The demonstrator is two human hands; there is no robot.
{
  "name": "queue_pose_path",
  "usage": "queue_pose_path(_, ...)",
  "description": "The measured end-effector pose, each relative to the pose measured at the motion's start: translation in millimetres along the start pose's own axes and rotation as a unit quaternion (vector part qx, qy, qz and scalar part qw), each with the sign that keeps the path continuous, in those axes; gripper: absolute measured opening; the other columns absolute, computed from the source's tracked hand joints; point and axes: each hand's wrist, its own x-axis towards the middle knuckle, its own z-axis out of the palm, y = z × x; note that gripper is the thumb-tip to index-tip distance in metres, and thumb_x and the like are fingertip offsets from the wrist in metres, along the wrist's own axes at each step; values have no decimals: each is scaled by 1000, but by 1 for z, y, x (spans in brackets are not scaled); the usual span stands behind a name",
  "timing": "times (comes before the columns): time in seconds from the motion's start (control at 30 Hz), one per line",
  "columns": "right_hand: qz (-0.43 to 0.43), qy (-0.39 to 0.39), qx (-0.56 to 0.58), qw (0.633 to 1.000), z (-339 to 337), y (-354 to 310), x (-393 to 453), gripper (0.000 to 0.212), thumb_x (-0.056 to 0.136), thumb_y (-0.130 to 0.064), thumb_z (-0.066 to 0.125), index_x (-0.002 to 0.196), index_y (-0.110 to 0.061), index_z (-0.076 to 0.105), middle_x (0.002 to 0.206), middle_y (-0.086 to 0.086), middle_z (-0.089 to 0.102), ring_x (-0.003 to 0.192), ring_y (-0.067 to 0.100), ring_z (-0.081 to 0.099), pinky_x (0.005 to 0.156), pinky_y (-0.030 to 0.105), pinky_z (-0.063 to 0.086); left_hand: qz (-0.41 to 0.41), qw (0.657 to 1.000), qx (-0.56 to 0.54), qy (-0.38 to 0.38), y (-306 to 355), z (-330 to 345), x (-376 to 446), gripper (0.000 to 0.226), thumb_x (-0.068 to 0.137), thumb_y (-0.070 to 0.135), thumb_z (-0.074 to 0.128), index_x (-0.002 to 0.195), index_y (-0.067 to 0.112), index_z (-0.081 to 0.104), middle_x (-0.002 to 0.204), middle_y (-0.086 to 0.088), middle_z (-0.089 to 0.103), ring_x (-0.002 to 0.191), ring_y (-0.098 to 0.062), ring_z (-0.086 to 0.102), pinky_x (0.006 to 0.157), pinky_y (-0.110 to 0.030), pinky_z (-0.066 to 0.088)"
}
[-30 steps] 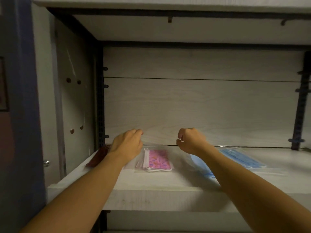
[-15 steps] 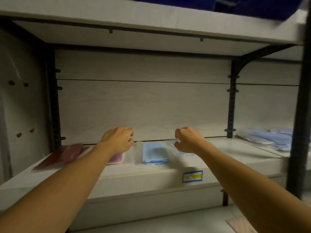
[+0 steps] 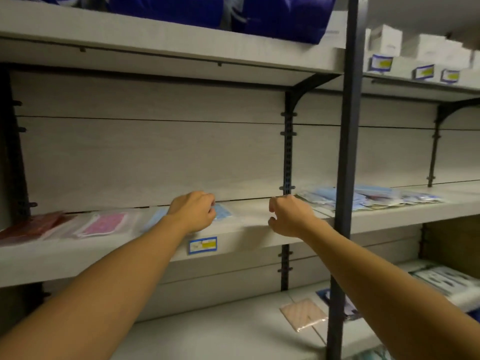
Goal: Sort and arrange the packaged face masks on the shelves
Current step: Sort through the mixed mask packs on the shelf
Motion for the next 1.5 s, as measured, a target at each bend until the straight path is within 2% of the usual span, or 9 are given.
queue_pose_path(0.3,20,-14,17,1000,-6,101,-54,23,90,-26,62,111,-16,60,101,4,63,85,21,62,79,39,60,-14,1000,-5,-17,87,3,-9,29,98,33,46,119,21,62,121,0,64,101,-23,61,85,-36,54)
queue_pose_path(0.43,29,-17,28,999,-11,142,-67,14,93,-24,62,104,-16,58,99,4,61,86,20,61,81,36,59,-10,1000,-7,-18,120,0,1,28,98,32,45,116,21,62,118,1,64,99,-22,60,82,-37,55)
queue_pose_path(0.57,44,-5,28,999,-17,186,-70,24,95,-24,63,117,-16,59,110,7,64,95,22,62,85,36,58,-1,1000,-9,-9,156,1,23,29,99,33,44,118,21,61,120,1,63,101,-22,60,76,-32,49)
queue_pose_path(0.63,56,-5,24,998,-18,207,-67,29,96,-24,63,123,-15,59,115,7,65,96,21,62,86,33,58,9,1000,-12,-7,175,4,33,30,100,34,44,121,21,61,122,1,62,103,-22,60,78,-33,50)
queue_pose_path(0.77,68,-10,0,998,-18,242,-52,25,95,-23,63,119,-15,61,111,6,67,90,20,63,83,31,58,32,999,-39,6,209,10,52,32,99,38,44,123,24,60,123,2,62,104,-21,60,85,-37,53)
queue_pose_path(0.97,87,3,-18,996,-14,293,-22,24,86,-18,60,109,-13,61,105,9,66,88,27,64,79,41,59,34,997,-55,45,232,21,84,28,99,36,46,119,25,62,118,5,65,100,-17,61,83,-38,56)
queue_pose_path(1.17,88,11,-20,996,-9,337,-4,16,87,-20,62,101,-13,61,92,8,61,78,27,60,65,33,49,3,1000,-12,23,232,38,100,29,99,37,46,120,24,61,120,5,64,101,-17,59,81,-35,53)
queue_pose_path(1.33,85,9,-9,996,1,374,0,22,90,-25,62,108,-14,61,102,9,63,86,27,60,68,33,48,-31,999,-4,25,244,35,107,28,98,35,47,118,23,63,115,2,65,96,-18,60,80,-36,55)
queue_pose_path(1.5,69,2,-12,998,11,414,-6,24,87,-24,62,109,-14,63,100,7,63,84,24,60,70,33,52,-58,998,6,11,274,37,100,29,98,36,49,120,23,63,115,2,65,96,-18,60,79,-35,55)
